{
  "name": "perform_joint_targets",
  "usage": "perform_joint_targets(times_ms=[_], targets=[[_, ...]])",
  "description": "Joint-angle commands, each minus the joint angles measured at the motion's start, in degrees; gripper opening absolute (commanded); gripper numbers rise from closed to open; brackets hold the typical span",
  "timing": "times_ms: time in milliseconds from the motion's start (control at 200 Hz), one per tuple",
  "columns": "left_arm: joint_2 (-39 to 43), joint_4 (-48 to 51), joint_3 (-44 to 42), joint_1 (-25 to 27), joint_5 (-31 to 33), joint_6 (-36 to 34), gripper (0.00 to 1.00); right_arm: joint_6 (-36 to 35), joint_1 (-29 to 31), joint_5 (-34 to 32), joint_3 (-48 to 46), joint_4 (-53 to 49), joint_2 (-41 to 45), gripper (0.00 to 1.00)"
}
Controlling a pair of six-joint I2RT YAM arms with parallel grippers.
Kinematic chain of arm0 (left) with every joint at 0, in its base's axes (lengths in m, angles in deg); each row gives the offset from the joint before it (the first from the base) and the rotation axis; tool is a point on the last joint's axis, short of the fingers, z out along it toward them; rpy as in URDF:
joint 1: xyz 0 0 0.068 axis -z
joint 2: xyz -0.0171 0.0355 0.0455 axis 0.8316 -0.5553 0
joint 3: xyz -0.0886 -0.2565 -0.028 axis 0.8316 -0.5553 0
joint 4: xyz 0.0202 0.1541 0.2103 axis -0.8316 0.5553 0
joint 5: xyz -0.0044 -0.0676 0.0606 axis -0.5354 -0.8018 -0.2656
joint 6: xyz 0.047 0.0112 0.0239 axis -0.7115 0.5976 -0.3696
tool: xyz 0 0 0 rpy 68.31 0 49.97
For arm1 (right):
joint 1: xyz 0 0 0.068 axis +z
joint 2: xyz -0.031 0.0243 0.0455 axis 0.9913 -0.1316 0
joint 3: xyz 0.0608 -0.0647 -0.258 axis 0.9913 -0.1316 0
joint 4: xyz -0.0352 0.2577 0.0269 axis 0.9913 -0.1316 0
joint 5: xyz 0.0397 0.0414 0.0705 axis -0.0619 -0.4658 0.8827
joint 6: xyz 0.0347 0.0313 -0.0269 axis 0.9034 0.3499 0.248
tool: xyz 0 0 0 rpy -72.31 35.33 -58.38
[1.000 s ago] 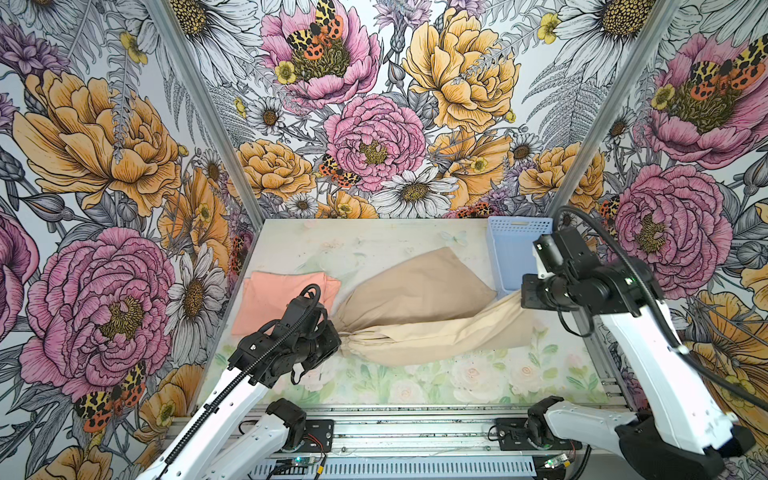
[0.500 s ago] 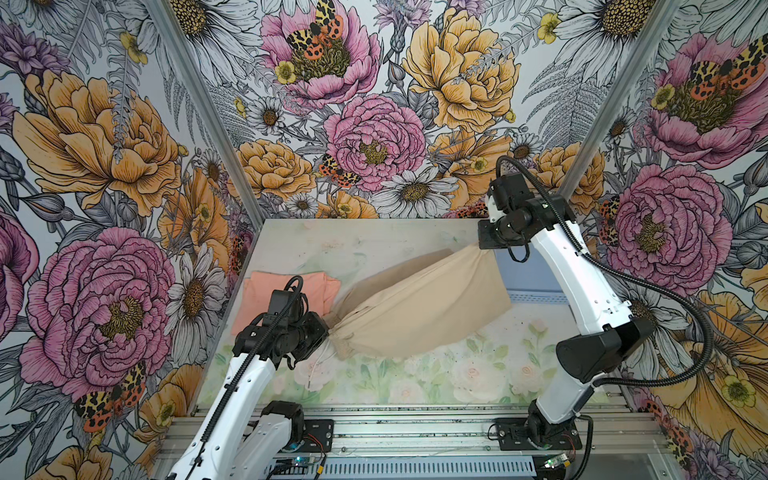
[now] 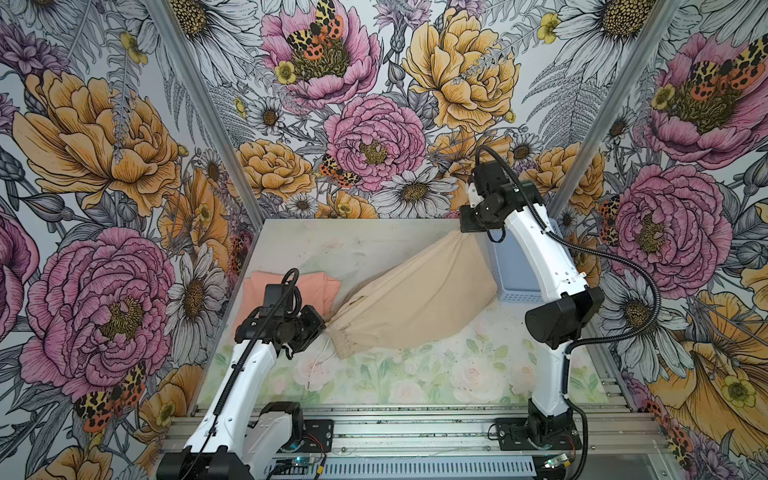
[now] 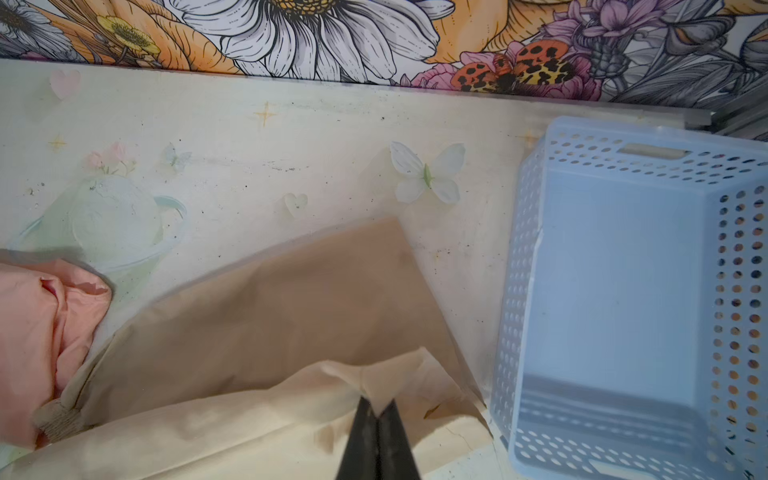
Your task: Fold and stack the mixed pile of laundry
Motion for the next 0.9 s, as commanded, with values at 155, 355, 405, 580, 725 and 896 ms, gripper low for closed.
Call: perform_joint_targets(times_ms=[155,355,405,580,725,896], targets=[[-3.0,-3.7,-1.9,-1.9,0.4,-3.1,0.0,-1.6,-1.1,0.0,8.1,1.6,-8.4,0.0],[-5.2,-5.8,-2.9,-3.2,0.1,-4.2,0.0,-2.1,-1.4,-0.5,13.6,2.1,-13.9,0.0],[-5.6,-6.3,-2.8,-3.4,0.2,-4.2,0.0,-1.9,-1.5,-0.3,14.0,2.2,-14.8,0.0],[-8.3,-8.0,-1.8,-3.9,0.4,-5.0,0.0,-1.4,-1.6,0.1,14.3,3.2,-17.2,0.0],[-11.5,-9.4,-0.6,-3.9,0.4,-5.9,0.0,-1.1,-1.9,0.2,14.3,3.4,-18.7,0.0],[-14.7,-11.0,0.6,-4.0,0.7,-6.5,0.0,-0.9,-2.3,0.5,14.3,4.3,-20.4,0.0]])
